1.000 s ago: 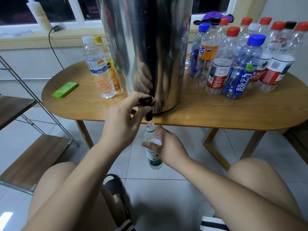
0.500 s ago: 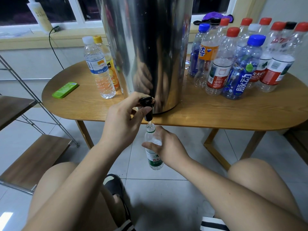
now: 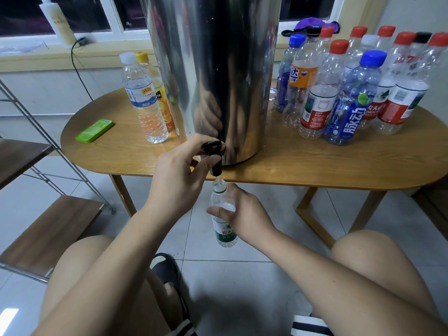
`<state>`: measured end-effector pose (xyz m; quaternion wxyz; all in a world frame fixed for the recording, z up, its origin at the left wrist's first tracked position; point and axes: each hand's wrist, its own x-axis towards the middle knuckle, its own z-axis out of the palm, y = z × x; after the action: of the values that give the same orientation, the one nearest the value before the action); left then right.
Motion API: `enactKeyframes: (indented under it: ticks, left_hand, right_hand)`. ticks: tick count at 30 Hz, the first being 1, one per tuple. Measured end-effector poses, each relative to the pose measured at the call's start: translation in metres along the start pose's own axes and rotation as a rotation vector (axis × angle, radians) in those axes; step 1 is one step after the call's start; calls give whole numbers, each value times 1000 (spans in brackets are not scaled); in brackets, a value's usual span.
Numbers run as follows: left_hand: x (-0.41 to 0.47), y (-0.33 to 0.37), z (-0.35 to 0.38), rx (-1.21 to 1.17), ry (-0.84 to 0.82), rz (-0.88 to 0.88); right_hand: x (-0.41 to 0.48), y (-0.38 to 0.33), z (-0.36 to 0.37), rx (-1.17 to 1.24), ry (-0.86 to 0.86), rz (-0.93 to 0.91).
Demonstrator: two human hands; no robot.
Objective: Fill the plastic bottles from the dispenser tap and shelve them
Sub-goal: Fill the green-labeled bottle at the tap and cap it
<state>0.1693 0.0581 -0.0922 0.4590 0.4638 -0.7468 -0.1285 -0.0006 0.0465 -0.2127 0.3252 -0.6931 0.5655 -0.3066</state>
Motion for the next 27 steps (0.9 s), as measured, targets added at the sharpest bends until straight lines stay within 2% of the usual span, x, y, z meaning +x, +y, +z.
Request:
enactKeyframes:
  ticks: [27]
  left_hand:
    - [0,3,-1,5,4,3]
  right_hand:
    - [2,2,0,-22,1,-2]
